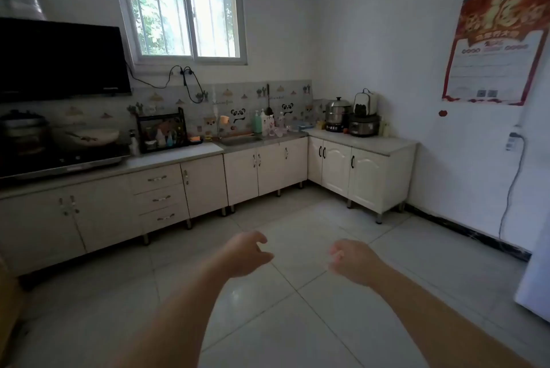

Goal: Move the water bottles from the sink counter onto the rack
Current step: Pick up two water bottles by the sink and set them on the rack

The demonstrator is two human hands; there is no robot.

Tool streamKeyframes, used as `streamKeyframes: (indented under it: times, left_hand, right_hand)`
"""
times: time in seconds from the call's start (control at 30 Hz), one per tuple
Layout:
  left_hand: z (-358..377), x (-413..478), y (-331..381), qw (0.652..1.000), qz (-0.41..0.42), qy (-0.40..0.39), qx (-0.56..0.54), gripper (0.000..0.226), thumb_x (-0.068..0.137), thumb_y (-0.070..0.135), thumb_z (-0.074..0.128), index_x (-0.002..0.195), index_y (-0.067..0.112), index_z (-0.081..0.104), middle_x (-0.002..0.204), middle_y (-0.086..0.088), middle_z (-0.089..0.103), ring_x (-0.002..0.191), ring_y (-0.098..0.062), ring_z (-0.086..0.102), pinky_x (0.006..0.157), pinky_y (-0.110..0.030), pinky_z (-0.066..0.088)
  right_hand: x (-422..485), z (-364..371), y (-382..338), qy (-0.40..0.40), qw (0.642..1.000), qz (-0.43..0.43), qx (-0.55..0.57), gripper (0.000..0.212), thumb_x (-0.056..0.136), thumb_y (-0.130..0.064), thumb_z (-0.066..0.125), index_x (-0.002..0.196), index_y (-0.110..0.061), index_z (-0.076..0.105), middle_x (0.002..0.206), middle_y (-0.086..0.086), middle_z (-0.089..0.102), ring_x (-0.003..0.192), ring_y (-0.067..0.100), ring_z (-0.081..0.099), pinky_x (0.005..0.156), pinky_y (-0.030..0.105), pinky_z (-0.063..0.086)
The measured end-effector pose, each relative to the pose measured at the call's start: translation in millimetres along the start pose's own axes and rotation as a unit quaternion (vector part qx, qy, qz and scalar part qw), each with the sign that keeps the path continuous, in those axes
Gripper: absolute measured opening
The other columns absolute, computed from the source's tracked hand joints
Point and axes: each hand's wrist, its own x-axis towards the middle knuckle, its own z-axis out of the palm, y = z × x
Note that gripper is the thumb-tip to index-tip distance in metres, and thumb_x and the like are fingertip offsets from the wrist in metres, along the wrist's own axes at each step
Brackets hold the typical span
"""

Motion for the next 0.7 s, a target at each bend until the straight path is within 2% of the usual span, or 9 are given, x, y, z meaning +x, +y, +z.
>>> streamKeyframes:
  times: [0.13, 0.23, 0.43, 0.7]
  left_hand:
    - [10, 11, 11, 1.0, -0.006, 0.0, 0.004, 0.045, 0.088, 0.033, 0.057, 0.129, 0.016, 0.047, 0.12, -0.007, 0.06, 0.106, -0.02, 0.058, 0.093, -0.029, 0.047]
    - [20, 20, 21, 1.0, -0.01, -0.007, 0.005, 0.045, 0.089, 0.032, 0.057, 0.129, 0.014, 0.047, 0.122, -0.008, 0.059, 0.107, -0.02, 0.057, 0.091, -0.028, 0.046]
    - [36, 43, 36, 1.0, -0.009, -0.018, 0.006, 0.045, 0.09, 0.031, 0.056, 0.13, 0.014, 0.046, 0.122, -0.008, 0.059, 0.1, -0.017, 0.056, 0.087, -0.025, 0.044]
    - [48, 98, 38, 0.999, -0.013, -0.04, 0.024, 0.047, 0.089, 0.033, 0.056, 0.131, 0.015, 0.045, 0.125, -0.008, 0.058, 0.109, -0.022, 0.057, 0.097, -0.033, 0.047]
  right_hand:
    - [8, -8, 13, -0.011, 1.0, 0.004, 0.001, 0.038, 0.086, -0.021, 0.061, 0.121, -0.008, 0.053, 0.121, 0.012, 0.057, 0.096, 0.017, 0.05, 0.074, 0.022, 0.038]
    - [14, -12, 27, -0.02, 1.0, 0.012, 0.008, 0.041, 0.085, -0.023, 0.062, 0.123, -0.009, 0.053, 0.121, 0.01, 0.058, 0.104, 0.021, 0.055, 0.073, 0.023, 0.039]
    - [32, -21, 51, -0.032, 0.999, 0.02, -0.002, 0.042, 0.087, -0.026, 0.059, 0.126, -0.013, 0.051, 0.128, 0.007, 0.055, 0.117, 0.021, 0.052, 0.093, 0.027, 0.039]
    - [80, -22, 67, -0.045, 0.998, 0.033, -0.003, 0.044, 0.085, -0.024, 0.06, 0.127, -0.014, 0.051, 0.129, 0.008, 0.055, 0.117, 0.021, 0.052, 0.094, 0.028, 0.04]
